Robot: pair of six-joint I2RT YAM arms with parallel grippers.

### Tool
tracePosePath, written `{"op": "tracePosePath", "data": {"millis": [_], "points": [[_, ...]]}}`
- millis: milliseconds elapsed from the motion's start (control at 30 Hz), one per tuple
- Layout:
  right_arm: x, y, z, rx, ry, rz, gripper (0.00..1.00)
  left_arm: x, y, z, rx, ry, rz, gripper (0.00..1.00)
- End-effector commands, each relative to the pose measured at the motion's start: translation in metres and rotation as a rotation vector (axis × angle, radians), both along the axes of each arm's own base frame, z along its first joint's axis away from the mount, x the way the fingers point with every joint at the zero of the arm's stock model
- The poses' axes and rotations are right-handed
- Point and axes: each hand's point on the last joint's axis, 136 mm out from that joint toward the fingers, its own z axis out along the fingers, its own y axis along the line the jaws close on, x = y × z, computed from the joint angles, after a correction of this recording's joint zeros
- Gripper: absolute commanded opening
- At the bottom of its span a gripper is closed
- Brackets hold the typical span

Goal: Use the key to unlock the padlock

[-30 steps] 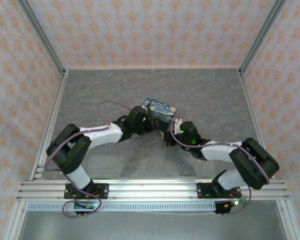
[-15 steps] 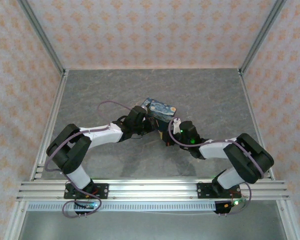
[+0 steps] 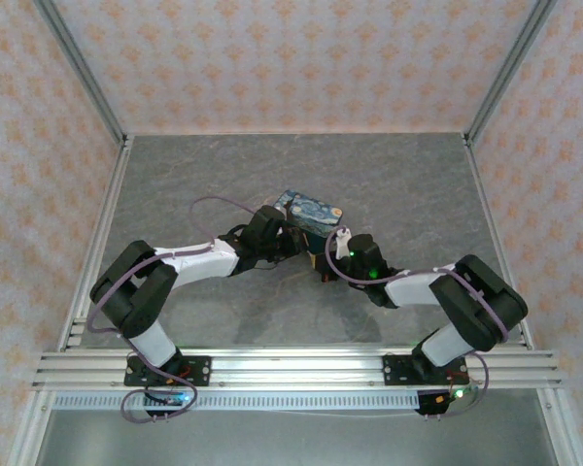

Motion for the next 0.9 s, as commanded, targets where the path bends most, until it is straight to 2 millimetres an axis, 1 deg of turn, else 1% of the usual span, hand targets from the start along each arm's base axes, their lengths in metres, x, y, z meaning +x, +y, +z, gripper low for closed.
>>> {"op": "tracePosePath", "data": {"millis": [0, 367, 867], "points": [[0.017, 0.004, 0.019, 0.026, -0.085, -0.023, 0.00, 0.013, 0.000, 0.030, -0.037, -0.066, 0.027, 0.26], [0.022, 0.010, 0.025, 0.056, -0.093, -0.016, 0.00, 0.013, 0.000, 0.030, -0.038, -0.065, 0.026, 0.26], [0.021, 0.017, 0.027, 0.072, -0.091, 0.009, 0.00, 0.014, -0.001, 0.031, -0.043, -0.062, 0.028, 0.26]]}}
